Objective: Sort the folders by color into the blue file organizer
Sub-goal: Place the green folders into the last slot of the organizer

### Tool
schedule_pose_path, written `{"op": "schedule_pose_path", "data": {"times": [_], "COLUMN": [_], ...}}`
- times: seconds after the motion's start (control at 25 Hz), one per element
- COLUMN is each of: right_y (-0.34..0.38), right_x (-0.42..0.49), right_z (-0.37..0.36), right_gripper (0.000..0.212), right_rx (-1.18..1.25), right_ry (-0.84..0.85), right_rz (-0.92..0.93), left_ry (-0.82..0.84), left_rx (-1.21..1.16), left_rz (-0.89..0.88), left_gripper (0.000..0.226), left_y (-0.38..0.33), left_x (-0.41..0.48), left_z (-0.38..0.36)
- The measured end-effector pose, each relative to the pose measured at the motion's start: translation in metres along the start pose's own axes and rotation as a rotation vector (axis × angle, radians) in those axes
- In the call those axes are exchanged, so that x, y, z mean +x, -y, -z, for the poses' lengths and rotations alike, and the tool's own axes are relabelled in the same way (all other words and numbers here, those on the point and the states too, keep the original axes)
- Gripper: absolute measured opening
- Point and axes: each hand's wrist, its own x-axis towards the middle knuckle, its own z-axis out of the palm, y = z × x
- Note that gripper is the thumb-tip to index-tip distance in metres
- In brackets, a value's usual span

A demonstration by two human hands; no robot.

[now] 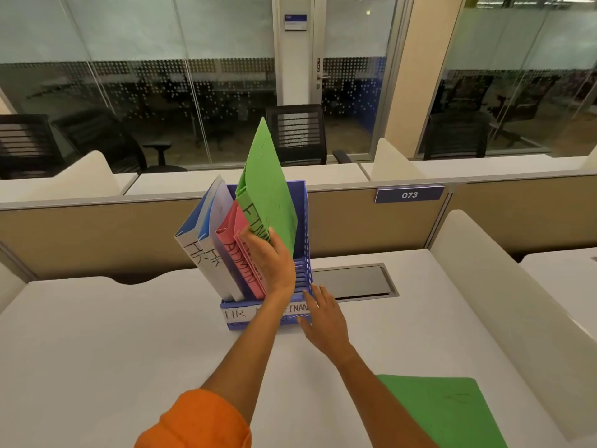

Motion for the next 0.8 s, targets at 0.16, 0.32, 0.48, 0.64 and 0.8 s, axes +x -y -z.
{"op": "schedule_pose_path", "data": {"times": [0.16,0.32,0.48,0.64,0.8], "right_y": [0.0,0.002,0.0,0.001,0.0], "right_x": [-0.003,-0.003,-0.004,-0.005,-0.005], "right_z": [-0.015,-0.023,-0.025,-0.025,-0.025], "right_gripper": [0.073,0.072,0.075,0.078,0.079], "right_rx": [0.017,0.041,0.049,0.067,0.072], "right_ry": [-0.031,-0.041,-0.055,-0.064,-0.068], "right_rz": [-0.038,-0.076,-0.069,-0.065,-0.055], "left_ry": [0.023,0.013,0.026,0.082,0.164], "left_rx": [-0.046,-0.044,-0.05,-0.005,0.096], "left_rz": [0.017,0.01,0.015,0.053,0.139], "left_gripper": [0.027,0.024,0.023,0.026,0.029], "left_y": [0.02,0.022,0.034,0.054,0.076], "left_x": [0.001,0.008,0.005,-0.007,-0.024], "left_z": [-0.01,-0.023,-0.028,-0.029,-0.026]}}
